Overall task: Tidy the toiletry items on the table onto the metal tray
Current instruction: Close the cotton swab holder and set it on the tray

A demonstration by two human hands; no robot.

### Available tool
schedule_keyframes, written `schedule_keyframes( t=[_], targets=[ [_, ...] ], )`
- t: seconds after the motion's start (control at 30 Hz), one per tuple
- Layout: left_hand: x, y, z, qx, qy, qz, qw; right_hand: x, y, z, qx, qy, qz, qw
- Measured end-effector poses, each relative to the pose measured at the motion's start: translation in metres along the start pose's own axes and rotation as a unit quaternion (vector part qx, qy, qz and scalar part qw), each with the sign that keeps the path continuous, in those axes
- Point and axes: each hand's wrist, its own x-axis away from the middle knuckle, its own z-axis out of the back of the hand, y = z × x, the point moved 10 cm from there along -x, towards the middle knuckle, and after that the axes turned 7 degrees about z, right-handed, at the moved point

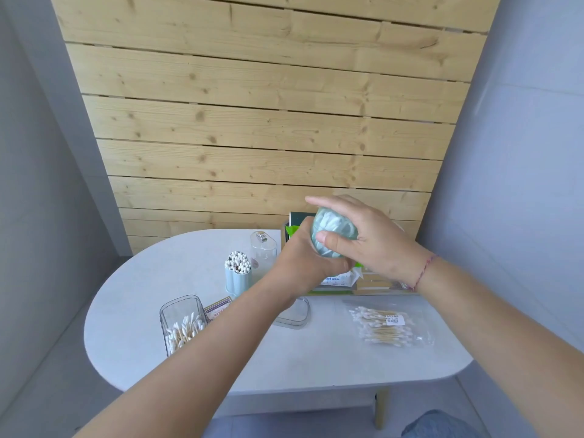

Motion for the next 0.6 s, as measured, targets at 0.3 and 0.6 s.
schedule_keyframes(
  t=[0.3, 0.6],
  targets=[
    [-0.001, 0.001, -0.003, -0.004, 0.007, -0.002, 1.000, -0.004, 0.006, -0.003, 0.003, -0.057, 0.006, 0.998],
    [0.002, -0.003, -0.014, -0.007, -0.088, 0.054, 0.995, 0.001, 0.000, 0.002, -0.100, -0.122, 0.011, 0.987]
  ],
)
